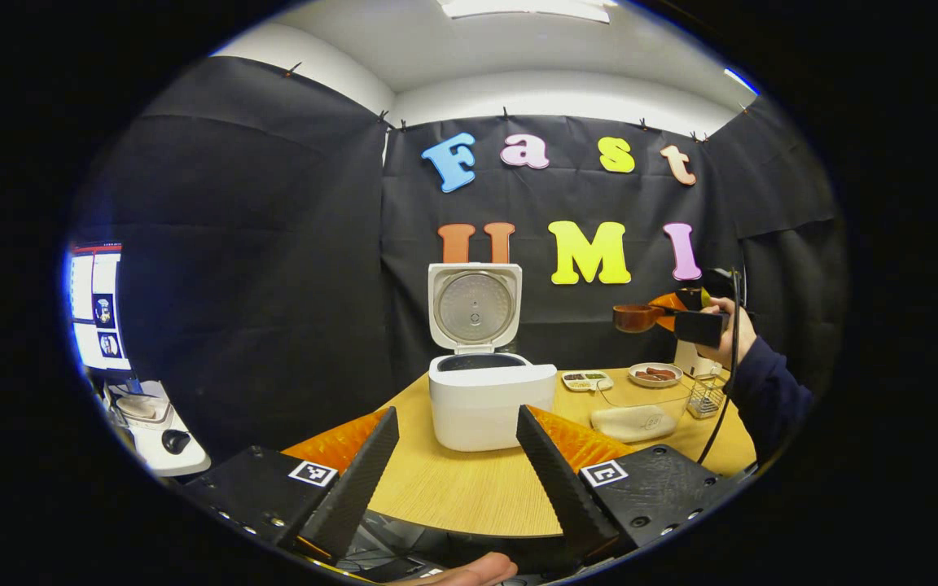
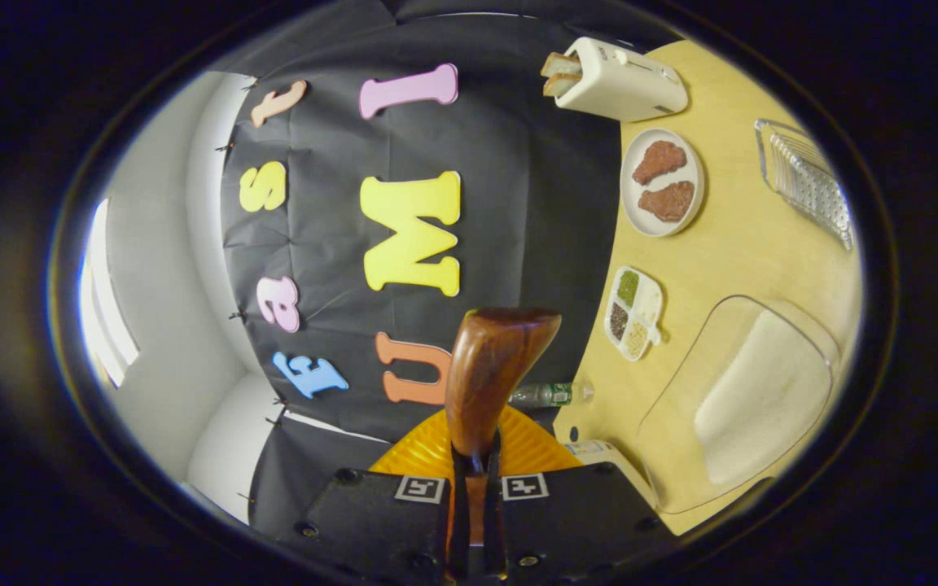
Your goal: Close the left gripper, press the button to open the rice cooker; take a wooden spoon from the chopstick holder with the right hand, scoop a spoonful of rice and pour it into the rice cooker, then put the wooden spoon back into the chopstick holder.
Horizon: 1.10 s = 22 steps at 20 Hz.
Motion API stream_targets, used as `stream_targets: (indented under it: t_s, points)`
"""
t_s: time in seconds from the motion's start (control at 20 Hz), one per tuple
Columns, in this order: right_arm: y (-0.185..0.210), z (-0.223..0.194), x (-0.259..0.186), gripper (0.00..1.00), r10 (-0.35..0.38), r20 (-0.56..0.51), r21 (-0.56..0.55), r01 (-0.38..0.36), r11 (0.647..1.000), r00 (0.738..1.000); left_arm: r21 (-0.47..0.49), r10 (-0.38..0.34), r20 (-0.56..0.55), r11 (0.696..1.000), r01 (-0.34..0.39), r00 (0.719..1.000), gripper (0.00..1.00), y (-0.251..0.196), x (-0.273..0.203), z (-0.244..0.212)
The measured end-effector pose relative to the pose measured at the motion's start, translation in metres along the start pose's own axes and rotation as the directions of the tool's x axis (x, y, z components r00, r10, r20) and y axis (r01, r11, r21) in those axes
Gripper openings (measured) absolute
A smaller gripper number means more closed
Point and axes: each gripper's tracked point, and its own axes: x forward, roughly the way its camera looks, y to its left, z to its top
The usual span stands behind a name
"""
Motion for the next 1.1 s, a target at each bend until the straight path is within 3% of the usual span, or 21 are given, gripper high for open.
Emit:
stream_targets:
  t_s: [0.25,0.6,0.7,0.95,1.1]
  points:
    - [0.021,-0.034,0.056,0.12,-0.02,0.003,-0.16,0.02,0.987,1.0,-0.011,0.041,-0.006,0.999,-0.041,0.999,0.93,0.025,-0.004,-0.002]
    - [0.03,-0.111,0.117,0.12,-0.066,-0.071,-0.443,0.028,0.896,0.995,-0.027,0.086,-0.029,0.996,-0.086,0.996,0.93,0.051,-0.007,-0.01]
    - [0.032,-0.124,0.132,0.12,-0.077,-0.057,-0.539,0.034,0.841,0.995,-0.042,0.099,-0.015,0.994,-0.099,0.995,0.93,0.054,-0.008,-0.008]
    - [0.03,-0.158,0.164,0.12,-0.089,-0.054,-0.75,0.018,0.661,0.995,-0.046,0.118,-0.009,0.992,-0.118,0.993,0.93,0.063,-0.008,-0.011]
    - [0.028,-0.177,0.174,0.12,-0.09,-0.034,-0.855,0.017,0.519,0.995,-0.05,0.11,-0.014,0.993,-0.111,0.994,0.93,0.06,-0.008,-0.015]
